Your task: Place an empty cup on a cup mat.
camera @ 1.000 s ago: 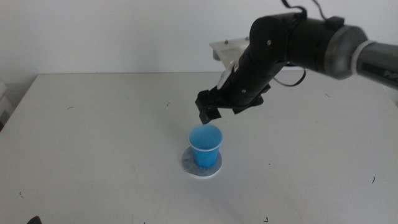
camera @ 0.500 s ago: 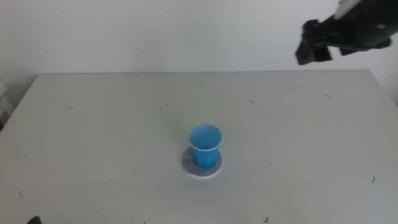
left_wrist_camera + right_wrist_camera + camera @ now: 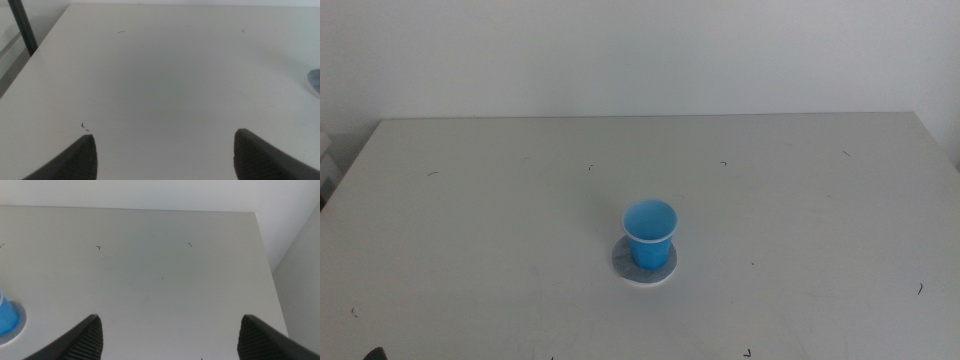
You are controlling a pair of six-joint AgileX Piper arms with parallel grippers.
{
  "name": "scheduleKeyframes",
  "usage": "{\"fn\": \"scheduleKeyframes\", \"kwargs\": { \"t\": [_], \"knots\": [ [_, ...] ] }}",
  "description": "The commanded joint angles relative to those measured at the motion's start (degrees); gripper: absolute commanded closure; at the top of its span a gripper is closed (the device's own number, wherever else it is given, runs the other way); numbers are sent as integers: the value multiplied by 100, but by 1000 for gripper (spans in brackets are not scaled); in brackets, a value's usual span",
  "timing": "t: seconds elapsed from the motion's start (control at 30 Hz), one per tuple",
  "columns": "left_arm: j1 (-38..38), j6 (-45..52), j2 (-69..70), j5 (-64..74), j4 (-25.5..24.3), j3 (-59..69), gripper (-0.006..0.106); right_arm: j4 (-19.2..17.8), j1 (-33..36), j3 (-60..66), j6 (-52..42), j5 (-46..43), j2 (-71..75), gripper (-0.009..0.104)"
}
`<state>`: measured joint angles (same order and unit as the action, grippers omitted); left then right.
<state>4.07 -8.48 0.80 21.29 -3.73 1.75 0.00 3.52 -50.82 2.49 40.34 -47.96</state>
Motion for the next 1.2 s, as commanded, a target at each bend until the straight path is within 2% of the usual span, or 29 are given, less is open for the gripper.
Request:
{"fn": "scheduleKeyframes", "kwargs": {
  "t": [0.0,0.2,0.5,0.73,1.17],
  "knots": [
    [-6,-61,70,-378,-2,-34,-5,-98,-34,442,-78,-733,621,1],
    [-6,-61,70,-378,-2,-34,-5,-148,-34,1835,-117,-1633,1960,1],
    [-6,-61,70,-378,-2,-34,-5,-422,-34,3253,-117,-1428,3558,1],
    [-6,-61,70,-378,-2,-34,-5,-609,-40,3824,-117,-1451,4652,1],
    [-6,-61,64,-378,-2,-34,-5,-569,-40,4663,-117,-1861,5005,1]
  ]
}}
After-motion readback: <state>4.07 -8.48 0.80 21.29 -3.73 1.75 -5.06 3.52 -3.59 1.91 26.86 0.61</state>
